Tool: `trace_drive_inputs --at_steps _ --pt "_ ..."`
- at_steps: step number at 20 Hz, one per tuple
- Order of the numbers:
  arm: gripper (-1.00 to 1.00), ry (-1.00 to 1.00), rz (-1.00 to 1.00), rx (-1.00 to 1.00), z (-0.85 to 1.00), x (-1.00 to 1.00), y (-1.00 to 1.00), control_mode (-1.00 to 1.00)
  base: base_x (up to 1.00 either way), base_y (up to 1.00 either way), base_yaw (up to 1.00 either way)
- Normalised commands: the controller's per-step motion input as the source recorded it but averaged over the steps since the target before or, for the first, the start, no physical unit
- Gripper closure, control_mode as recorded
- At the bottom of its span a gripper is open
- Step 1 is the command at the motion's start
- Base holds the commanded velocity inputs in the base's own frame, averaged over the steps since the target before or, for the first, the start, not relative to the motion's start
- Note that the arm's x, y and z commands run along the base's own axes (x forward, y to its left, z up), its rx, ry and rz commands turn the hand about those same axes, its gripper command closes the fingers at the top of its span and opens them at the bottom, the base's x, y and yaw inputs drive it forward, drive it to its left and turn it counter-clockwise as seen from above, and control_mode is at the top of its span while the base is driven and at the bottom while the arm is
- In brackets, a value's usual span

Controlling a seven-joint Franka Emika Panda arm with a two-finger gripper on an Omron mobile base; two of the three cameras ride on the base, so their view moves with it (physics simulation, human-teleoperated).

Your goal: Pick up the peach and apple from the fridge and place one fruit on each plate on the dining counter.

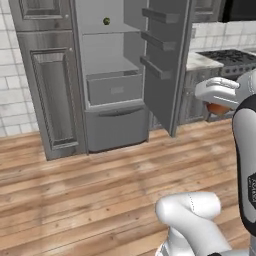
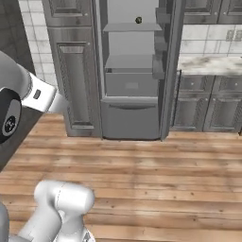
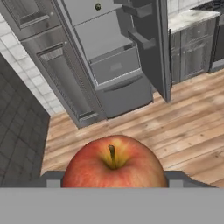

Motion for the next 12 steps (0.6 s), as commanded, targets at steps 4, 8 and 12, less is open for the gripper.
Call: trace_drive_inputs --at_steps 4,8,12 --pt "1.0 0.0 0.0 0.0 0.0 0.0 0.0 1.0 -1.0 -0.26 -0.14" --pt "1.0 0.0 0.0 0.0 0.0 0.0 0.0 1.0 -1.0 -0.34 -0.15" --pt "1.0 0.0 0.0 0.0 0.0 0.0 0.0 1.0 -1.0 -0.53 -0.26"
